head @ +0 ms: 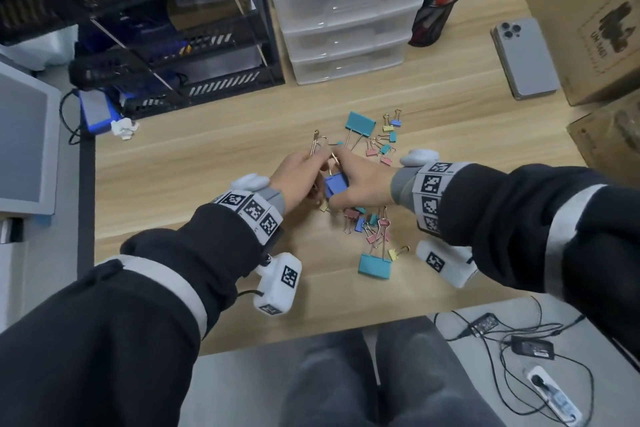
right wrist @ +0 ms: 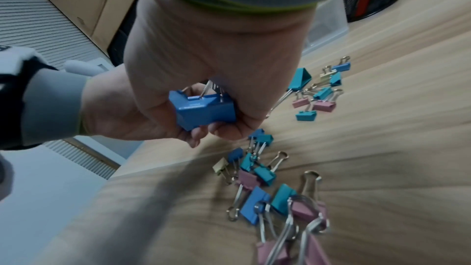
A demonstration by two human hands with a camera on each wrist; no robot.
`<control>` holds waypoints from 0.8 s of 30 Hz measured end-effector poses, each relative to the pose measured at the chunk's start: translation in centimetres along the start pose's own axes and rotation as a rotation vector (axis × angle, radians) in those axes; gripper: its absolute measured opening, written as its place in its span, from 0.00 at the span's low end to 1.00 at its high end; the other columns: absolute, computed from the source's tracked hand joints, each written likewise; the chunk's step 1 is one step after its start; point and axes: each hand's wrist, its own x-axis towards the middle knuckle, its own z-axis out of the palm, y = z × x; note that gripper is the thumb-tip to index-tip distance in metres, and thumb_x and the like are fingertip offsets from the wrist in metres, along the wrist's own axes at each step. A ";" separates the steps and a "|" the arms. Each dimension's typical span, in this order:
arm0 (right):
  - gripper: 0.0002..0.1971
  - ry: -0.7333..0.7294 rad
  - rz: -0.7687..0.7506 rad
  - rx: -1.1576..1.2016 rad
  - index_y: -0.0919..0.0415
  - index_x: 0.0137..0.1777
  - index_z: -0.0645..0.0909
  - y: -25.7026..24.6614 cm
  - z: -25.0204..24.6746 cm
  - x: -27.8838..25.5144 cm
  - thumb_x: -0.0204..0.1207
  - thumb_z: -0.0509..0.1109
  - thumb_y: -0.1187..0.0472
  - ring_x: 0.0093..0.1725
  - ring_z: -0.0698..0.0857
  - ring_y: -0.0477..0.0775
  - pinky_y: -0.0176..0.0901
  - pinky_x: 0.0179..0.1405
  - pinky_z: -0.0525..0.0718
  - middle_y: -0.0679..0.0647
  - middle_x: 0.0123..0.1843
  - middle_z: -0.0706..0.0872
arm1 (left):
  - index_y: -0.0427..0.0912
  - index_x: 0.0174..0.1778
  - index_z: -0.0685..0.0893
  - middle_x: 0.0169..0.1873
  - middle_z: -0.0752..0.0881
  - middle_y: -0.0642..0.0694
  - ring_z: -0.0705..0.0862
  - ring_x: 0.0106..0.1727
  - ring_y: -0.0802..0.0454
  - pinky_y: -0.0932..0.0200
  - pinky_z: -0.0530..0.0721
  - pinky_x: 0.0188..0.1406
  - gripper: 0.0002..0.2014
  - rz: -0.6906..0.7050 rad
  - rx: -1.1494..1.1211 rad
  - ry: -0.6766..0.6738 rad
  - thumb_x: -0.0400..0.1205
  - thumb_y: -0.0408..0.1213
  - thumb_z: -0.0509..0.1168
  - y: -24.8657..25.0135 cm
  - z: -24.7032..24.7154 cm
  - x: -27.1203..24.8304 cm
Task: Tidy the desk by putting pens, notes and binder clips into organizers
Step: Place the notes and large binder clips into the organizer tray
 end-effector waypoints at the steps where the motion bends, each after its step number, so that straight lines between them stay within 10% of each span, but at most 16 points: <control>1: 0.30 -0.020 -0.008 -0.013 0.60 0.66 0.63 0.0 0.3 0.2 0.71 0.77 0.65 0.41 0.81 0.49 0.38 0.34 0.83 0.51 0.45 0.79 | 0.41 0.40 0.80 0.30 0.82 0.38 0.80 0.27 0.45 0.55 0.81 0.29 0.14 0.006 0.005 0.018 0.86 0.46 0.63 -0.1 0.1 0.1; 9: 0.40 -0.070 0.000 -0.115 0.47 0.77 0.62 0.9 0.0 0.1 0.68 0.77 0.65 0.37 0.85 0.51 0.46 0.33 0.88 0.47 0.45 0.83 | 0.46 0.40 0.83 0.37 0.89 0.46 0.84 0.36 0.49 0.57 0.82 0.29 0.08 0.011 0.017 0.040 0.86 0.39 0.65 -1.1 -1.3 0.8; 20: 0.18 -0.430 -0.025 -0.751 0.46 0.50 0.82 3.1 -0.4 -0.4 0.62 0.82 0.58 0.42 0.85 0.47 0.43 0.43 0.86 0.43 0.42 0.87 | 0.38 0.49 0.87 0.47 0.92 0.51 0.83 0.38 0.58 0.56 0.81 0.48 0.13 0.004 0.095 0.087 0.87 0.40 0.59 -1.4 -2.9 1.4; 24: 0.12 -0.519 -0.082 -0.912 0.47 0.45 0.84 3.3 0.3 0.1 0.63 0.80 0.56 0.46 0.87 0.52 0.46 0.46 0.88 0.45 0.45 0.89 | 0.40 0.43 0.79 0.44 0.92 0.45 0.82 0.36 0.51 0.62 0.79 0.38 0.12 0.003 0.095 0.097 0.88 0.39 0.54 -0.9 -2.7 1.4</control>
